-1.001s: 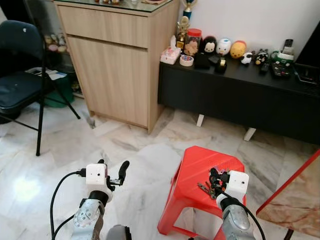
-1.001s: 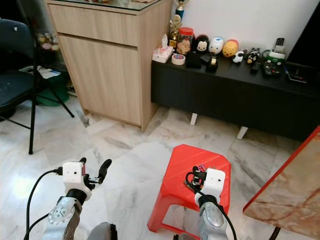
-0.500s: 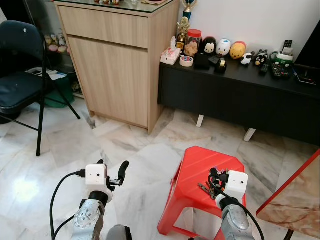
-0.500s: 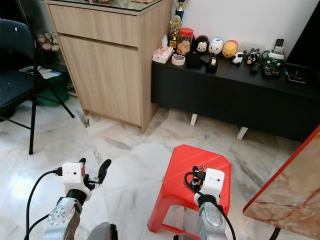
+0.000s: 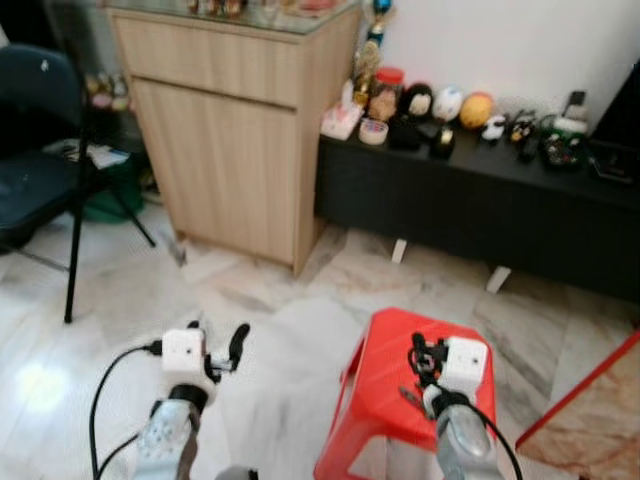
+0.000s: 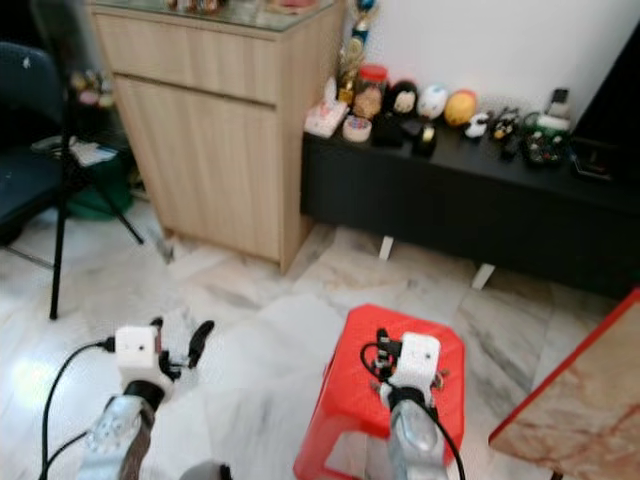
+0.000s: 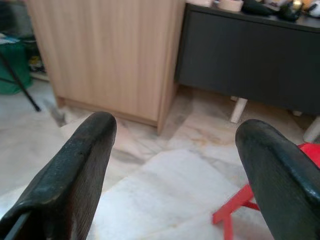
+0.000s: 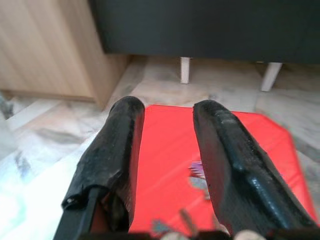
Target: Hang keys on a hook
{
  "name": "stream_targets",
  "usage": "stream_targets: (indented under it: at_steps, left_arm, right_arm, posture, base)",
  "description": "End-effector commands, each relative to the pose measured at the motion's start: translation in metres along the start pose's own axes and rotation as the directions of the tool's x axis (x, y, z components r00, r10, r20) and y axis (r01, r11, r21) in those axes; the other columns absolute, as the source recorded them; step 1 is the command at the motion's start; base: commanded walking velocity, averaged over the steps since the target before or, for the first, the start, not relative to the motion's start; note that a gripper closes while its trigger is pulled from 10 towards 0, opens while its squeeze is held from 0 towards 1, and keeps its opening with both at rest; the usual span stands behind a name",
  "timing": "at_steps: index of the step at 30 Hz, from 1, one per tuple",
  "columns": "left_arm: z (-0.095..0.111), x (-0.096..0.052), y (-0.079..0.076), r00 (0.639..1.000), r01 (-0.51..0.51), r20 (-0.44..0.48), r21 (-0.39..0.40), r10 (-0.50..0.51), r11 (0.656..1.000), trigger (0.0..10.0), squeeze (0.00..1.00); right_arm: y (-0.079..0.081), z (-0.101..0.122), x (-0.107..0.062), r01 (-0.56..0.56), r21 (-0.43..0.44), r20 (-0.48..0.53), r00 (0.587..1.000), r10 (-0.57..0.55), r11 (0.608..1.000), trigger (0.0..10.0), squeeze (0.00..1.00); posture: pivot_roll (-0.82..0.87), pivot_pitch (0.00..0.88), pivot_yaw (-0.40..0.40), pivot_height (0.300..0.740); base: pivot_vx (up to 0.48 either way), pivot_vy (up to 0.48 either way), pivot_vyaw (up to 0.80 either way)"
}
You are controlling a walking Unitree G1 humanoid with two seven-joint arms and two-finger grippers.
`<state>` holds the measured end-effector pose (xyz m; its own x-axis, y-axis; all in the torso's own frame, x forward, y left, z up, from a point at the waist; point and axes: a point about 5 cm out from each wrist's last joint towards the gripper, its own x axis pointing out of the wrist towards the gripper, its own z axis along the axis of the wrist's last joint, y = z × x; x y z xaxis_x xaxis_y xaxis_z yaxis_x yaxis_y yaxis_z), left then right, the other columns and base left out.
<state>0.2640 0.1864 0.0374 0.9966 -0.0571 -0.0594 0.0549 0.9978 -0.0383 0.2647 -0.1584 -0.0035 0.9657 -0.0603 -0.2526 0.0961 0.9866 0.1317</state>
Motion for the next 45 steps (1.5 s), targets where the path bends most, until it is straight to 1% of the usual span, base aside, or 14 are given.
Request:
stream_targets:
  at_steps: [1, 9, 16, 22, 26, 28, 29, 32, 35, 36, 39, 40, 41, 45]
  left_arm:
    - [-0.001, 0.000, -0.003, 1.000, 0.015, -0.001, 0.005, -0.015, 1.000, 10.0, 0.00]
    - [0.001, 0.000, -0.004, 1.000, 0.017, 0.010, 0.005, -0.017, 1.000, 10.0, 0.00]
    - [0.001, 0.000, -0.004, 1.000, 0.019, 0.010, 0.003, -0.020, 1.000, 10.0, 0.00]
    - [0.001, 0.000, -0.005, 1.000, 0.021, 0.010, 0.004, -0.021, 1.000, 10.0, 0.00]
    - [0.001, 0.000, -0.005, 1.000, 0.022, 0.009, 0.004, -0.022, 1.000, 10.0, 0.00]
    - [0.001, 0.000, -0.005, 1.000, 0.021, 0.009, 0.004, -0.021, 1.000, 10.0, 0.00]
    - [0.001, -0.001, -0.004, 1.000, 0.022, 0.006, 0.005, -0.022, 1.000, 10.0, 0.00]
    - [0.001, -0.002, -0.004, 1.000, 0.022, 0.006, 0.006, -0.022, 1.000, 10.0, 0.00]
    - [0.001, -0.002, -0.004, 1.000, 0.021, 0.006, 0.006, -0.021, 1.000, 10.0, 0.00]
    - [0.001, -0.002, -0.004, 1.000, 0.022, 0.006, 0.007, -0.022, 1.000, 10.0, 0.00]
    - [0.001, -0.002, -0.003, 1.000, 0.021, 0.004, 0.008, -0.021, 1.000, 10.0, 0.00]
    - [0.001, -0.002, -0.003, 1.000, 0.021, 0.002, 0.010, -0.021, 1.000, 10.0, 0.00]
    - [0.001, -0.002, -0.003, 1.000, 0.021, 0.001, 0.010, -0.021, 1.000, 10.0, 0.00]
    - [0.000, -0.002, -0.003, 1.000, 0.020, -0.006, 0.002, -0.020, 1.000, 10.0, 0.00]
  right_arm:
    - [-0.003, -0.002, -0.001, 0.014, 0.000, -0.004, 1.000, -0.014, 1.000, 10.0, 0.00]
    - [-0.003, -0.003, -0.002, 0.014, 0.005, -0.006, 1.000, -0.013, 1.000, 10.0, 0.00]
    - [0.000, -0.001, -0.002, -0.002, 0.001, 0.012, 1.000, 0.002, 1.000, 10.0, 0.00]
    - [0.000, -0.002, -0.001, 0.005, -0.008, -0.001, 1.000, -0.005, 1.000, 10.0, 0.00]
    - [0.000, -0.007, -0.001, 0.007, -0.014, -0.051, 0.999, -0.007, 1.000, 10.0, 0.00]
    - [0.000, -0.008, -0.001, 0.010, -0.013, -0.056, 0.998, -0.011, 1.000, 10.0, 0.00]
    - [0.001, -0.009, -0.001, 0.009, -0.008, -0.064, 0.998, -0.010, 1.000, 10.0, 0.00]
    - [0.002, -0.010, -0.001, 0.003, -0.008, -0.072, 0.997, -0.003, 1.000, 10.0, 0.00]
    - [0.001, -0.011, -0.001, 0.008, 0.000, -0.080, 0.997, -0.008, 1.000, 10.0, 0.00]
    - [0.000, -0.012, -0.001, 0.011, -0.003, -0.090, 0.996, -0.012, 1.000, 10.0, 0.00]
    - [0.000, -0.019, -0.001, 0.019, -0.016, -0.164, 0.986, -0.021, 1.000, 10.0, 0.00]
    - [-0.001, -0.017, 0.001, 0.048, 0.048, -0.162, 0.986, -0.040, 0.998, 10.0, 0.00]
    - [-0.002, -0.016, 0.002, 0.055, 0.063, -0.155, 0.987, -0.044, 0.996, 10.0, 0.00]
    - [0.000, -0.013, 0.003, 0.048, 0.060, -0.138, 0.990, -0.039, 0.997, 10.0, 0.00]
  posture:
    - [0.06, 0.000, -0.076, 0.646]
    - [0.06, 0.000, -0.076, 0.646]
    - [0.06, 0.000, -0.075, 0.646]
    - [0.06, 0.004, -0.074, 0.646]
    - [0.06, 0.004, -0.074, 0.646]
    - [0.07, 0.010, -0.074, 0.642]
    - [0.07, 0.010, -0.074, 0.622]
    - [0.07, 0.016, -0.075, 0.602]
    - [0.07, 0.016, -0.075, 0.597]
    - [0.08, 0.022, -0.073, 0.597]
    - [0.07, 0.024, -0.071, 0.597]
    - [0.07, 0.024, -0.071, 0.597]
    - [0.08, 0.027, -0.071, 0.597]
    - [0.08, 0.025, -0.070, 0.597]
  base:
    - [0.277, 0.000, 0.00]
    - [0.060, 0.000, 0.00]
    - [0.000, 0.000, 0.00]
    - [0.000, 0.000, 0.00]
    - [0.000, 0.000, 0.00]
    - [0.000, 0.000, 0.00]
    - [0.000, 0.000, 0.00]
    - [0.000, 0.000, 0.00]
    - [0.000, 0.000, 0.00]
    - [0.000, 0.000, 0.00]
    - [0.000, 0.000, 0.00]
    - [0.000, 0.000, 0.00]
    - [0.000, 0.000, 0.00]
    - [0.000, 0.000, 0.00]
